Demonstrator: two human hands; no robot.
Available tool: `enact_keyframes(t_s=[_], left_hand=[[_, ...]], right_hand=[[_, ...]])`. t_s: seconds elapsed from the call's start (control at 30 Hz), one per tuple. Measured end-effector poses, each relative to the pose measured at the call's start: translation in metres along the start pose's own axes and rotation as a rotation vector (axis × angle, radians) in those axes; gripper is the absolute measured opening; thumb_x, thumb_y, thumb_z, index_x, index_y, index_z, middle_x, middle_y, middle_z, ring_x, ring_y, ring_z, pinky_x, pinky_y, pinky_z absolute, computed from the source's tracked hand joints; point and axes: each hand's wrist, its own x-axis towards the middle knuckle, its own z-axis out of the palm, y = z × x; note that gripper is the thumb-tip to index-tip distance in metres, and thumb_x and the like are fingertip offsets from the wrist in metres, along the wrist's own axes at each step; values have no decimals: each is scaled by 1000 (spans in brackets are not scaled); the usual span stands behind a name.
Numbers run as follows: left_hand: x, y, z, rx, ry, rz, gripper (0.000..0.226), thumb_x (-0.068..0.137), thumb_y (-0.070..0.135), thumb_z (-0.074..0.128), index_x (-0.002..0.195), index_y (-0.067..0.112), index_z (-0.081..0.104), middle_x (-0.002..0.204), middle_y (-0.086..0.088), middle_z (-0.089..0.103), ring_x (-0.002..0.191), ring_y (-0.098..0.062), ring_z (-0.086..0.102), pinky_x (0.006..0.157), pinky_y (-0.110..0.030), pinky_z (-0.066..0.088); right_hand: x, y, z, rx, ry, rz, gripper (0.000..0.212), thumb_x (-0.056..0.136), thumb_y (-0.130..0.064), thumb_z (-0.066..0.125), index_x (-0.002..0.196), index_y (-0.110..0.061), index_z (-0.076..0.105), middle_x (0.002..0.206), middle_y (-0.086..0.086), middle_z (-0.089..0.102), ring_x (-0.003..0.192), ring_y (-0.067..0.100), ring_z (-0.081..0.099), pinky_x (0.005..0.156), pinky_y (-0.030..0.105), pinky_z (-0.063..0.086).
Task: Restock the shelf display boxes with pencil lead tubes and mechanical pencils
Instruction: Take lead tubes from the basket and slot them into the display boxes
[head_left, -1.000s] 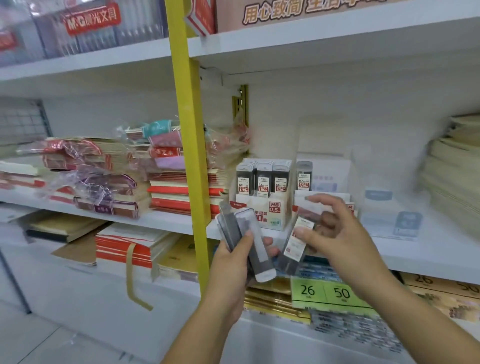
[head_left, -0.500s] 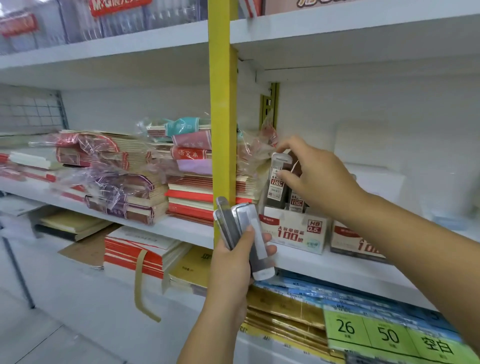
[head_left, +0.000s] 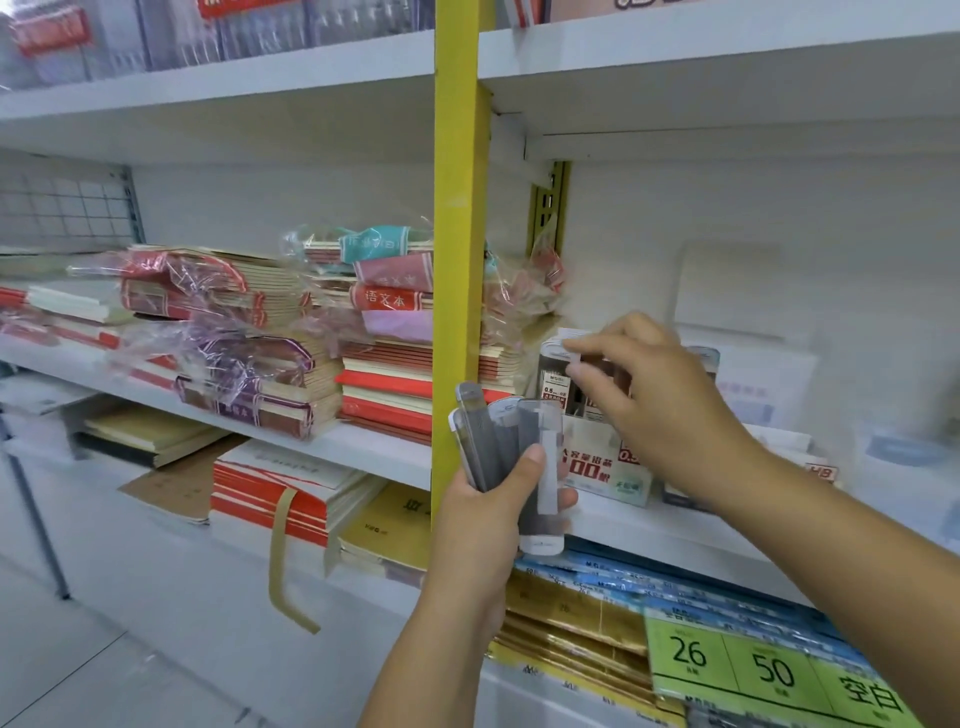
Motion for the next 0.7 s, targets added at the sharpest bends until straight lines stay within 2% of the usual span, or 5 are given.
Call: enact_keyframes(t_s=[0.1, 0.2, 0.33, 0.53, 0.7], left_hand=[[-6, 3, 4, 18, -68, 13, 25, 83, 37, 74, 108, 32, 71, 101, -7, 79, 87, -25, 77, 71, -36, 62], [-11, 4, 5, 24, -134, 11, 34, 78, 43, 72, 109, 30, 72, 102, -12, 78, 89, -26, 77, 68, -34, 61], [-13, 3, 2, 33, -192, -61, 49, 83, 47, 62, 123, 20, 64, 106, -10, 78, 96, -26, 76, 72, -36, 63], [-13, 3, -6, 49, -176, -86, 53, 77, 46, 69, 124, 22, 63, 103, -10, 77, 86, -22, 75, 73, -38, 61], [-13, 5, -9, 2, -98, -54, 69, 61, 36, 86, 123, 17, 63, 83, -7, 73, 75, -16, 71, 67, -32, 59]], right_hand=[[-23, -7, -1, 291, -197, 150, 29, 87, -36, 65, 115, -40, 62, 85, -19, 61, 71, -7, 55, 64, 8, 42], [-30, -6, -4, 591, -262, 294, 27, 89, -14, 67, 108, -33, 66, 70, -9, 66, 53, 5, 62, 50, 17, 48], [-31, 0, -19, 846, -229, 376, 19, 94, -7, 59, 105, -22, 61, 80, 7, 70, 63, 23, 70, 52, 23, 52], [-39, 8, -29, 751, -129, 379, 9, 85, -17, 71, 87, -21, 64, 87, -6, 74, 76, 5, 70, 59, 12, 50], [-53, 13, -31, 636, -109, 364, 24, 81, -11, 75, 87, -33, 68, 97, -17, 71, 92, -2, 65, 74, 20, 56]])
